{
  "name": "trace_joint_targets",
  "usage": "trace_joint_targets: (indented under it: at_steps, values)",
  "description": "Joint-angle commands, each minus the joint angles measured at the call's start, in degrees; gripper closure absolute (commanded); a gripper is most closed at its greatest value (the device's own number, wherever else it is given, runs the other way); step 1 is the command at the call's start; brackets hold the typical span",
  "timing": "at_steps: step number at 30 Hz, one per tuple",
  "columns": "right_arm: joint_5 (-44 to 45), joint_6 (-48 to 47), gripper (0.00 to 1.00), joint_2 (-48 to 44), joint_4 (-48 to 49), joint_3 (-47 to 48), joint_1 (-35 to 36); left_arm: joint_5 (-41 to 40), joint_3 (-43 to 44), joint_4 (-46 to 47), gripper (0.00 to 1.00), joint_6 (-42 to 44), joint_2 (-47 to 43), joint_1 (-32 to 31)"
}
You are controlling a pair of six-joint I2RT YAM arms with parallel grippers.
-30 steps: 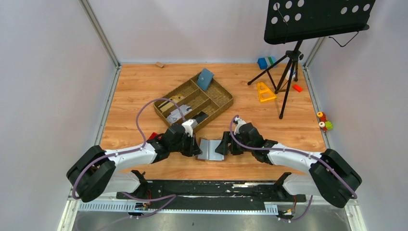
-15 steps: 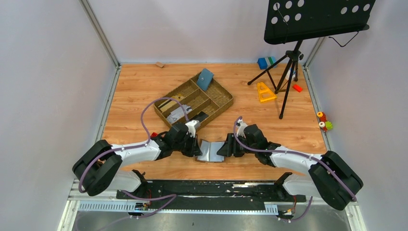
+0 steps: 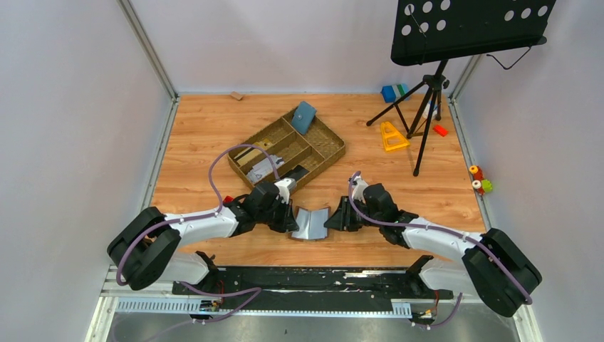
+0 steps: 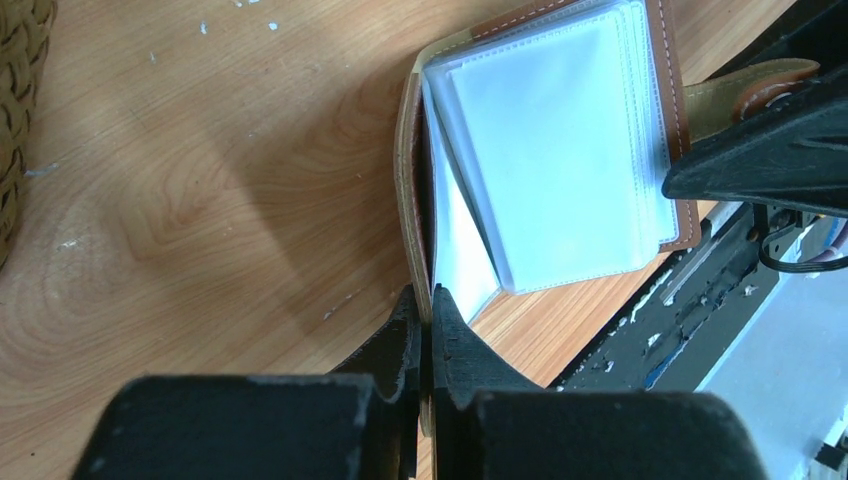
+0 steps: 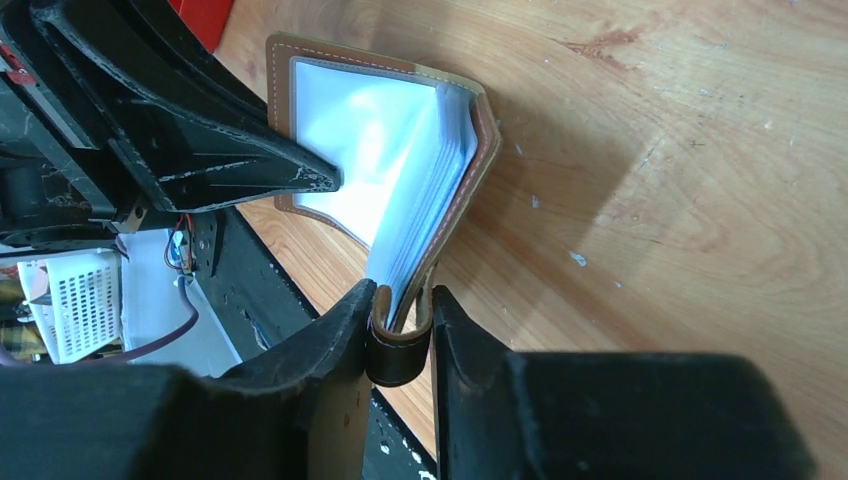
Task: Take the credit cards out of the card holder
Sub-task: Remove the credit card from the card holder.
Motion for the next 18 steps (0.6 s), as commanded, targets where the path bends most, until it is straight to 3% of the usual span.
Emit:
trace_joint_targets:
  at_steps: [1, 12, 18]
  values:
    - [-0.95, -0.27, 0.75, 1.08, 1.47, 0.79, -0.22, 1.37, 1.51, 2.3, 0.95, -0.19, 0.2, -0.06]
    - [-1.57, -0.2, 0.83, 2.65, 2.87, 0.68, -0.18, 1.86, 1.18, 3.63, 0.85, -1.48, 0.97, -0.11]
    - [-2.18, -0.27, 0.95, 3.02, 3.73, 0.36, -0.17, 3.14, 0.29, 6.73, 0.66, -3.23, 2.24, -0.14]
